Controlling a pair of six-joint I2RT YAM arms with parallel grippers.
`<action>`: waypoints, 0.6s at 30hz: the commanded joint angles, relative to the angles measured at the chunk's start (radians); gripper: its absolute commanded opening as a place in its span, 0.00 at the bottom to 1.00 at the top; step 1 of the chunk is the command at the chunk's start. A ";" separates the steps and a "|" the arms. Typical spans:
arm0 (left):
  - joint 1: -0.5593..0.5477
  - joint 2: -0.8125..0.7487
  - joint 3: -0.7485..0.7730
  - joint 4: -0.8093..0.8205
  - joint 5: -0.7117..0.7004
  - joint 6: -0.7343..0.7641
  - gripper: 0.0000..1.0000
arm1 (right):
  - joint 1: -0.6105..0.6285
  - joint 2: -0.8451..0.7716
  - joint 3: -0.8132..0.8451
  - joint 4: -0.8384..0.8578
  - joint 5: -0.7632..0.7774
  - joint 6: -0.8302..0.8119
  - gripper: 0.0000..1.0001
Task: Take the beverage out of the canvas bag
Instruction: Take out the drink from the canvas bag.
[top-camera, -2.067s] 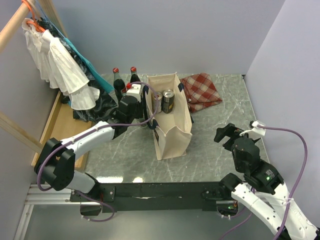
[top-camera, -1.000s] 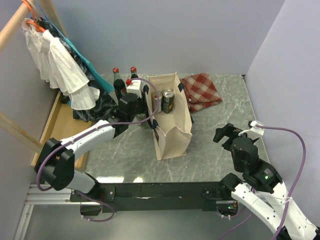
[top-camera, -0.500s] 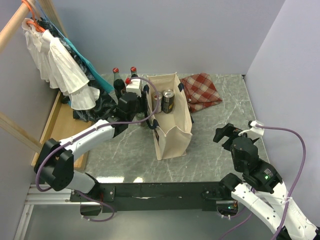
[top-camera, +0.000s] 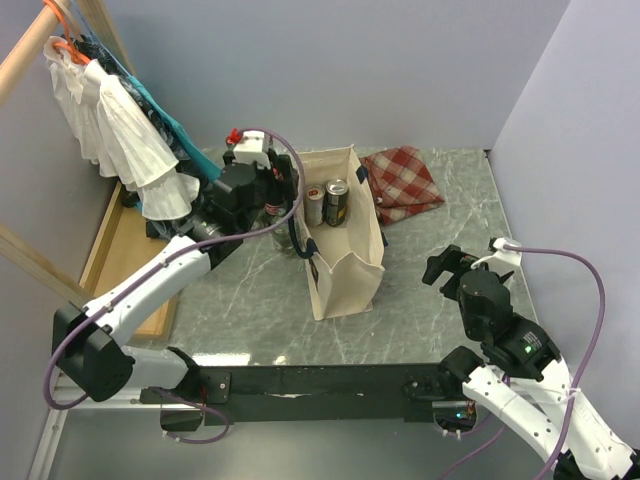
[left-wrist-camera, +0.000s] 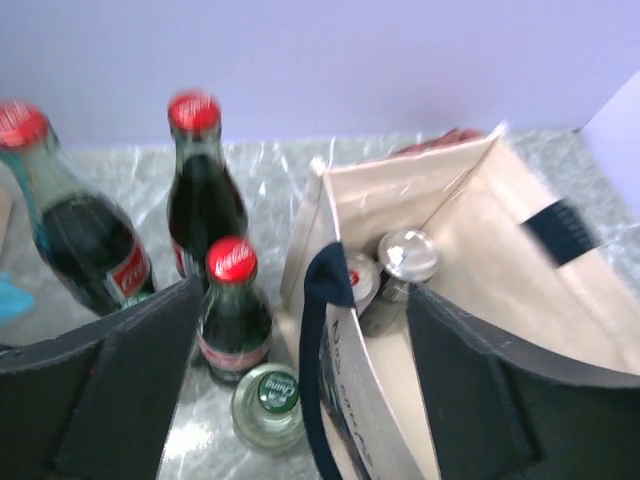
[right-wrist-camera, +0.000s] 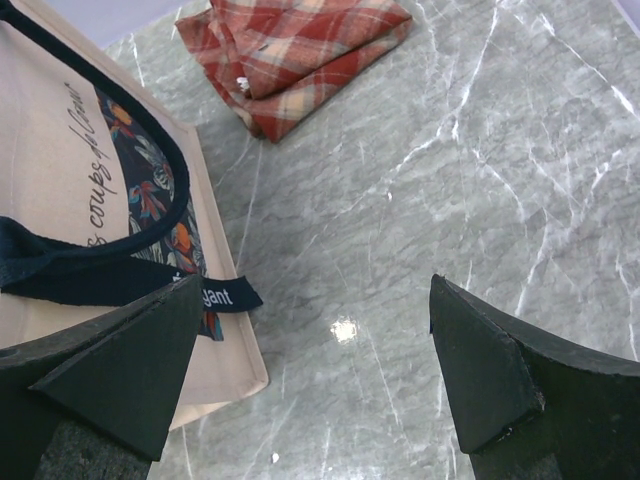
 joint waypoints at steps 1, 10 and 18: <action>-0.004 -0.043 0.126 -0.031 0.084 0.055 0.93 | 0.006 0.006 -0.001 0.030 0.010 -0.002 1.00; -0.002 0.120 0.428 -0.244 0.380 0.149 0.98 | 0.006 0.031 -0.004 0.032 0.016 -0.003 1.00; -0.004 0.350 0.634 -0.340 0.530 0.187 0.98 | 0.006 0.066 0.001 0.026 0.009 -0.005 1.00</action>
